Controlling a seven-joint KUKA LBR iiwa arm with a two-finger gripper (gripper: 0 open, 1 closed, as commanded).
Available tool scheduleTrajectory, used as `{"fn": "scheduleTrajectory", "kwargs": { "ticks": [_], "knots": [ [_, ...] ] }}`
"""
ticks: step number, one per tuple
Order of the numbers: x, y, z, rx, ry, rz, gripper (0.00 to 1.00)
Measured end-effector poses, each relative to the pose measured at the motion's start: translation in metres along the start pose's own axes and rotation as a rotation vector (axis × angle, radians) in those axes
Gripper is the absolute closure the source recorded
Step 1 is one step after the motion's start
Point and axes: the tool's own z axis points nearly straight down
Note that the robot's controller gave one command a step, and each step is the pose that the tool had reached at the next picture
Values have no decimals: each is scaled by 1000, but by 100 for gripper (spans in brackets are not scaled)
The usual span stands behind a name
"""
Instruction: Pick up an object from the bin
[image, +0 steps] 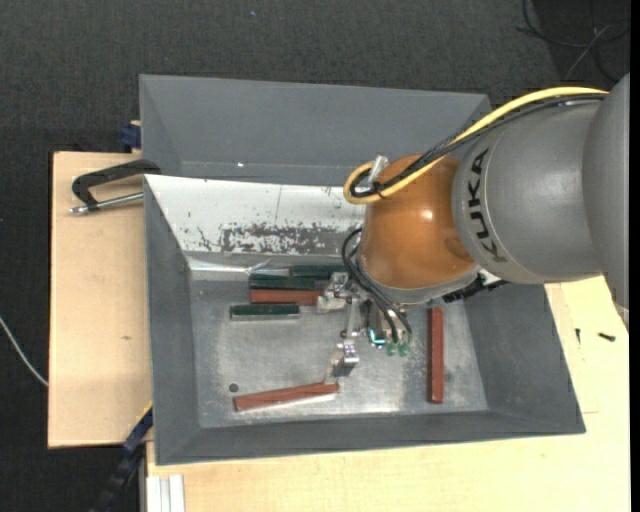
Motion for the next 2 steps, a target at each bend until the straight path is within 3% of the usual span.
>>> {"fn": "scheduleTrajectory", "kwargs": {
  "ticks": [1,2],
  "knots": [
    [-2,0,-4,-1,-8,1,0],
    [27,24,54,-1,-4,-43,100]
  ]
}}
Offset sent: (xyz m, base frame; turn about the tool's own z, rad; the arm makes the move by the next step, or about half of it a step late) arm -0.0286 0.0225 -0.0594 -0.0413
